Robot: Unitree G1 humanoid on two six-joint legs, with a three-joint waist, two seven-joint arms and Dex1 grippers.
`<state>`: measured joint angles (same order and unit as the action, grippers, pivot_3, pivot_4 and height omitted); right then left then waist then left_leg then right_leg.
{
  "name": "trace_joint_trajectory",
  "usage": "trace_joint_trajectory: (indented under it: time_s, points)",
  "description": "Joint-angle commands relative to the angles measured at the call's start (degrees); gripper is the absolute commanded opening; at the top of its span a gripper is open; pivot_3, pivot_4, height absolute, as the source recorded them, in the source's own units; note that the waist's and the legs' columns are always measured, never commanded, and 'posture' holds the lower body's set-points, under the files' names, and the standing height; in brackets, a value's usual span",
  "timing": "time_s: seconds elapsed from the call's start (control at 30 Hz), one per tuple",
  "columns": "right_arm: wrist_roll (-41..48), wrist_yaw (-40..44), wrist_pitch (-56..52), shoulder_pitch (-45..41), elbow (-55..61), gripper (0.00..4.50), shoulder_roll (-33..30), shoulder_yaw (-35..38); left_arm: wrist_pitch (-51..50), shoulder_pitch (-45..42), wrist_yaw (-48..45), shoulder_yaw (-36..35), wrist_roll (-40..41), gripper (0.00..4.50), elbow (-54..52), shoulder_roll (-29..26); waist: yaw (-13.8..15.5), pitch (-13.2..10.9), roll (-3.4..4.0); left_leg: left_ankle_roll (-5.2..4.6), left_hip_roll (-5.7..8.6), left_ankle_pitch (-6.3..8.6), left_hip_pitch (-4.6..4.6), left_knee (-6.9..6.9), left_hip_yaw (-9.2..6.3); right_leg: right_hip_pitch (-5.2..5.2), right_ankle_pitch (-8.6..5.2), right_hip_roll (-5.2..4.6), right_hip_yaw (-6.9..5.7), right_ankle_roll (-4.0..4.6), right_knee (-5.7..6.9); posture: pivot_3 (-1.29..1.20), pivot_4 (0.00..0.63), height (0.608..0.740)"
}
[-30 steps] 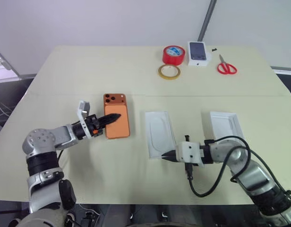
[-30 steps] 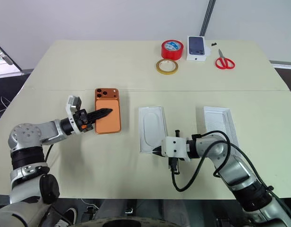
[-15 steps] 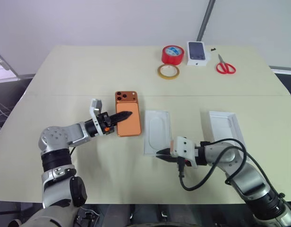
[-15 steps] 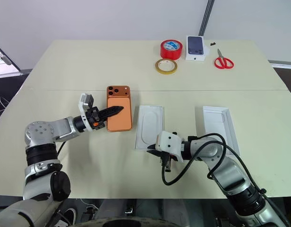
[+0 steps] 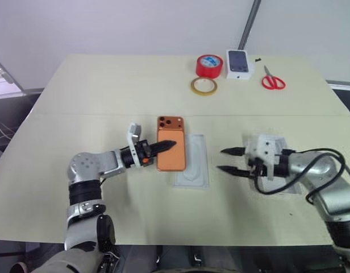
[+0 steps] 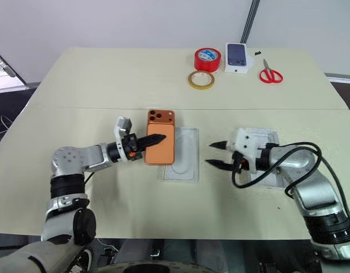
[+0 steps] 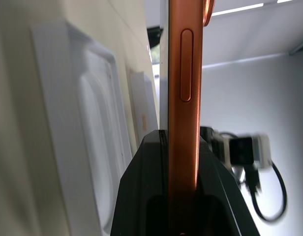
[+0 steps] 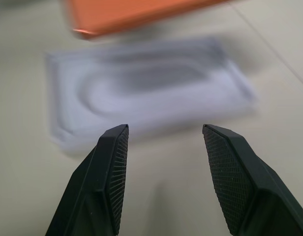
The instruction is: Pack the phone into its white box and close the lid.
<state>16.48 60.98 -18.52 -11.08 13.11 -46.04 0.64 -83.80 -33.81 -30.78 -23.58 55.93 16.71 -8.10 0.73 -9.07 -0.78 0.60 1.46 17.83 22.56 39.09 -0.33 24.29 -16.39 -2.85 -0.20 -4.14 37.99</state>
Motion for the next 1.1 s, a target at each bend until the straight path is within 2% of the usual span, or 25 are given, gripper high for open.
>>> trace_joint_trajectory:
  time_s: [0.03,0.17,0.33,0.4,0.47,0.63,0.67,1.1]
  points:
    - [-0.61,-0.49,2.17,-0.61,0.64,2.48,0.64,-0.77,1.62,-1.12,-0.08,2.45,0.16,0.00,-1.98,1.83,-0.10,0.00,0.00,0.02,0.00,-0.01,0.00,0.00,0.00,0.01,0.00,0.01,0.00,0.00,0.00,0.00,0.150,0.740]
    - [-1.75,-1.24,3.46,-0.78,-0.20,2.48,0.90,-1.83,2.07,-1.28,-0.29,5.46,-0.84,0.00,-1.25,2.47,-0.17,0.00,0.00,0.05,0.00,-0.04,-0.01,0.03,0.01,0.00,0.00,0.03,0.01,0.00,0.03,0.00,0.150,0.740]
    - [-2.20,-1.84,4.14,-0.70,-0.66,2.48,0.79,-1.76,2.84,-2.13,-0.15,5.41,-0.65,0.00,0.24,3.12,-0.02,0.00,0.00,0.08,0.00,-0.05,-0.01,0.05,0.01,-0.01,0.00,0.03,0.01,0.00,0.03,0.00,0.150,0.740]
    - [-2.27,-1.99,4.36,-0.31,-0.57,2.54,0.75,-1.70,2.86,-1.87,-0.22,5.92,-0.51,0.97,-0.33,3.39,-0.04,0.00,0.00,0.08,0.00,-0.05,-0.01,0.05,0.01,-0.01,0.00,0.03,0.01,0.00,0.03,0.00,0.150,0.740]
    - [-2.28,-2.17,4.36,-0.02,-0.37,2.54,0.75,-1.67,2.56,-1.60,0.10,6.24,-0.61,1.71,-0.53,3.61,-0.03,0.00,0.00,0.08,0.00,-0.05,-0.01,0.05,0.01,-0.01,0.00,0.03,0.01,0.00,0.03,0.00,0.150,0.740]
    - [-3.03,-2.79,4.89,0.19,-0.99,2.54,0.60,-1.72,2.75,-1.19,0.82,6.10,-0.59,4.13,-1.75,3.68,-0.05,0.01,0.01,0.08,0.00,-0.05,-0.04,0.05,0.01,-0.05,0.00,0.03,0.01,0.00,0.03,0.00,0.150,0.740]
    - [-3.09,-2.79,4.98,0.18,-1.09,2.54,0.57,-1.78,2.05,-1.42,0.99,5.74,-0.04,4.47,-2.04,3.59,-0.08,0.01,0.01,0.08,0.00,-0.05,-0.07,0.05,0.01,-0.08,0.00,0.03,0.01,0.00,0.03,0.00,0.150,0.740]
    - [-4.73,-3.58,6.21,-2.87,-3.74,2.54,2.89,-4.12,-1.11,-1.64,8.46,4.61,1.73,4.47,-10.47,2.81,-0.06,0.01,0.01,0.11,-0.01,-0.07,-0.10,0.06,0.01,-0.12,0.00,0.05,0.01,0.00,0.04,0.00,0.150,0.740]
